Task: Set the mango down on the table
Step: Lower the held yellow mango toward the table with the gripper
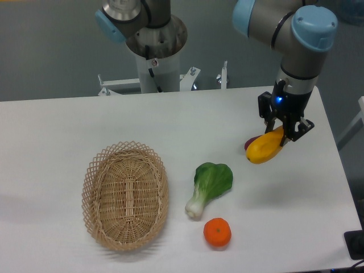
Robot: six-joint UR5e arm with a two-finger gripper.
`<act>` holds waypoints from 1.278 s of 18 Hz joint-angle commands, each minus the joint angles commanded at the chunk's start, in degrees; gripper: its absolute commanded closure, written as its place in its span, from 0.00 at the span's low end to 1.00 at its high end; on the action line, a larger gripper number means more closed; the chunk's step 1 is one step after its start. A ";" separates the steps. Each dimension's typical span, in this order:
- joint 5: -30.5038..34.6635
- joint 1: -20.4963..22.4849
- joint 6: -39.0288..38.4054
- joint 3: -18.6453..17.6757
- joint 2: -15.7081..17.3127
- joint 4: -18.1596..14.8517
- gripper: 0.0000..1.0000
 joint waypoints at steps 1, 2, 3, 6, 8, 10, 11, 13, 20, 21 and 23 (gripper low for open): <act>0.00 -0.17 0.00 -0.17 0.00 0.17 0.55; 0.00 -0.18 0.00 -0.52 0.00 0.44 0.55; -0.09 -0.18 -0.09 -0.53 0.00 0.53 0.55; 0.00 -0.70 -0.26 -0.88 -0.26 0.61 0.55; 0.09 -1.14 -0.70 -1.32 -0.70 1.66 0.55; 0.09 -1.84 -0.62 -1.84 -1.31 4.03 0.55; 0.09 -1.93 -0.35 -2.54 -1.84 5.52 0.55; 0.09 -2.02 0.00 -4.12 -3.42 10.60 0.55; 0.18 -3.96 -0.18 -4.49 -13.79 23.55 0.55; 0.09 -3.96 -0.09 -4.31 -14.67 23.64 0.55; 0.09 -3.96 0.00 -5.01 -15.47 23.56 0.55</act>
